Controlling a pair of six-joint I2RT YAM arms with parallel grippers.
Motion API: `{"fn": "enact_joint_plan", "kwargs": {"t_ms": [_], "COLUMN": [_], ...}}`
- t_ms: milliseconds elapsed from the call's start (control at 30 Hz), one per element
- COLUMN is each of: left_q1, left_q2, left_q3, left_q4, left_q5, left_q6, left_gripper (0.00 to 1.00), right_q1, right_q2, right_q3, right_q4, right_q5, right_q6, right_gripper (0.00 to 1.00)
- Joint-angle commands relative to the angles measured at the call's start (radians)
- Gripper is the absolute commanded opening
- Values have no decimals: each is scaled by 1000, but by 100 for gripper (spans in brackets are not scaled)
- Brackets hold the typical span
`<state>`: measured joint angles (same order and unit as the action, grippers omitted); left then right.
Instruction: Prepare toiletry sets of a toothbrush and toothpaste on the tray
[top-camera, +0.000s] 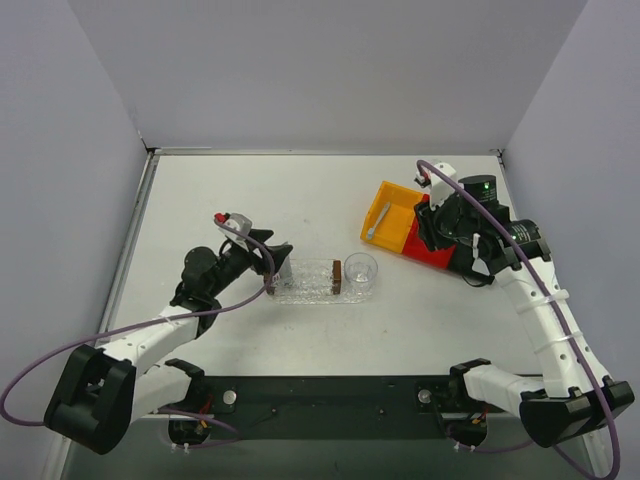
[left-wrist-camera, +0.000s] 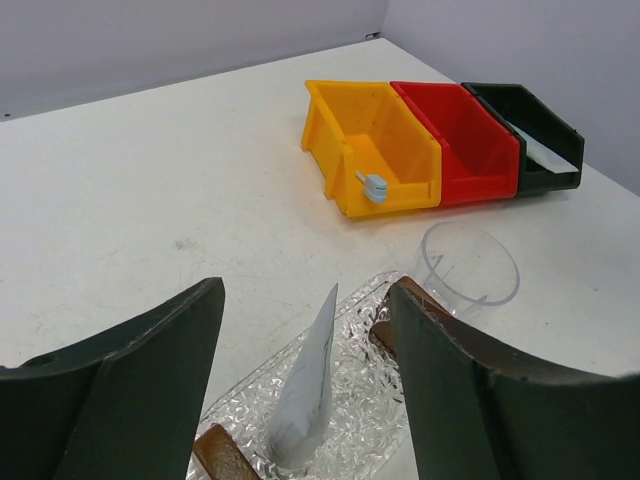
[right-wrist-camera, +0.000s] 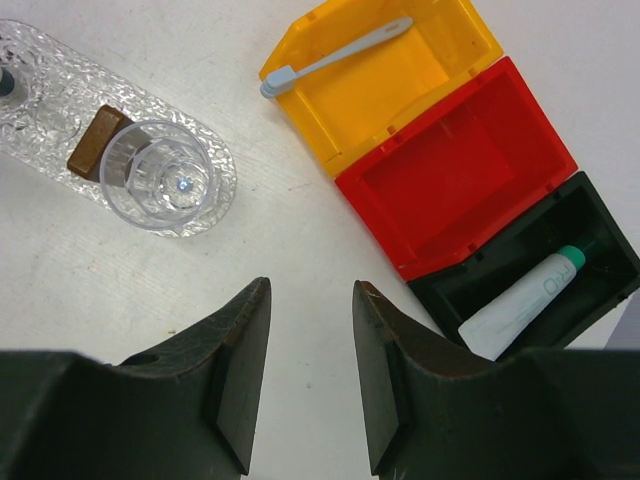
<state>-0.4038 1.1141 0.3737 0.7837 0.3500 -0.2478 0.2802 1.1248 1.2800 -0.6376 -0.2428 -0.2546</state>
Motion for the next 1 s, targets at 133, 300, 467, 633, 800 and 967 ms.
{"fn": "enact_joint_plan", "kwargs": {"t_ms": [133,300,467,633,800,967], "left_q1": [8,8,8,7,8,7], "left_q2": [-122,-122,-119,-115,-96,-68], "left_q3": [134,309,433,508,553,559], "left_q4": [-118,-371,-568,-673,-771,-782], "left_q5": [32,15,-26,-42,-31,15], "left_q6": [30,51,117,189,232,240], "left_gripper": [84,85,85,86,86,86], "right_q1": [-42,-142,-262,-325,-326,-352], "right_q2": [-28,-25,26,92,176,279], "right_q3": [-65,-102,-126,-157,-186,-144], "right_q4": [13,10,7,7,33,58], "right_q5": [189,200,178,185,240,313], "right_q6": [-18,-25,-49,-116,-198,-155], "right_gripper": [38,41,49,56,63,64]}}
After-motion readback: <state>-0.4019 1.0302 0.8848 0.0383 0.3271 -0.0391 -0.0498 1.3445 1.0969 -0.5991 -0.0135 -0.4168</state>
